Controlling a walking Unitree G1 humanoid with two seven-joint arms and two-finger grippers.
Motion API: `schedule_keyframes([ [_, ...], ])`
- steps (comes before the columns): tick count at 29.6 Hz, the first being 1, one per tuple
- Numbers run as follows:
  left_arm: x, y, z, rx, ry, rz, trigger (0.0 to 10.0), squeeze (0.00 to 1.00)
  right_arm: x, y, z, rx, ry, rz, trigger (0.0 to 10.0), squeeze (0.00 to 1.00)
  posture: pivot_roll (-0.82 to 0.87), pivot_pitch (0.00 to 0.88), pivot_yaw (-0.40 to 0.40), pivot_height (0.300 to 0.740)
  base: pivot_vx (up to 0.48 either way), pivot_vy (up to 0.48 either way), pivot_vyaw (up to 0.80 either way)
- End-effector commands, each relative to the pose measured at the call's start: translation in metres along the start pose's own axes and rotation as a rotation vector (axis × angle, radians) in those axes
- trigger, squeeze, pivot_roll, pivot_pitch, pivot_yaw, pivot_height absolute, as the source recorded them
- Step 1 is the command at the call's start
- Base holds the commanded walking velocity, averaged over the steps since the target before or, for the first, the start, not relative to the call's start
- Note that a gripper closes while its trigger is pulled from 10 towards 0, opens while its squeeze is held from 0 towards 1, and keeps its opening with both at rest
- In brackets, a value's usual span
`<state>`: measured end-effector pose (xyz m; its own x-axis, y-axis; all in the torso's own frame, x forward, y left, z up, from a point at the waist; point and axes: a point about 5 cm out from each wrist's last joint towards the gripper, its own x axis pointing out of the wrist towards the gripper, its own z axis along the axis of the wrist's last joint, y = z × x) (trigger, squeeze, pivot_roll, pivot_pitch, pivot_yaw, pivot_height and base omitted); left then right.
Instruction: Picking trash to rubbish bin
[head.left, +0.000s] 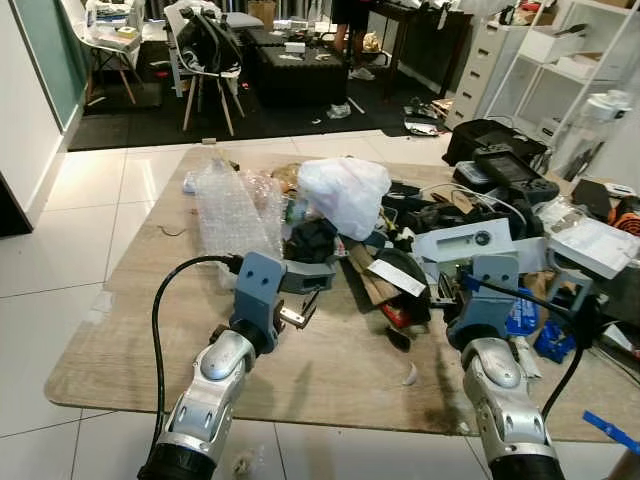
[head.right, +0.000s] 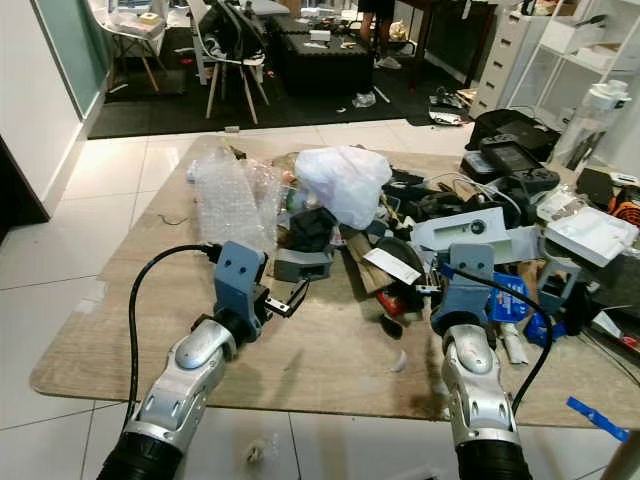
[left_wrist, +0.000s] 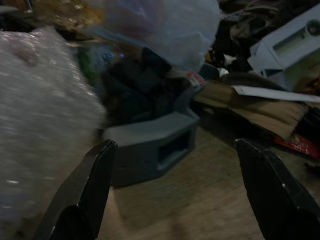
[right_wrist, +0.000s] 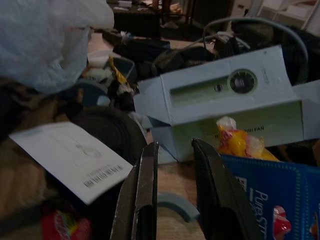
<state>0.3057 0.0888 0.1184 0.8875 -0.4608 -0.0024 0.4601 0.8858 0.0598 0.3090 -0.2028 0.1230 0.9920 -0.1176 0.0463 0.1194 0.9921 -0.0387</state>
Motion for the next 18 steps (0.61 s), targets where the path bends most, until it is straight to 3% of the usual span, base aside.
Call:
schedule_keyframes([
  [1,-0.0016,-0.0027,-0.0031,-0.018,0.01,-0.013,10.0,0.0,-0.002,-0.0023,-0.0026,0.001,0.013,-0.009,10.0,0.0,-0.12,0.046,-0.035,0.74,0.0,0.0,0.0],
  [18,-0.0021,-0.0032,-0.0038,-0.009,0.016,-0.025,10.0,0.0,-0.0013,-0.0019,-0.001,-0.008,0.012,0.005,10.0,0.0,-0.12,0.028,-0.036,0.74,0.0,0.0,0.0],
])
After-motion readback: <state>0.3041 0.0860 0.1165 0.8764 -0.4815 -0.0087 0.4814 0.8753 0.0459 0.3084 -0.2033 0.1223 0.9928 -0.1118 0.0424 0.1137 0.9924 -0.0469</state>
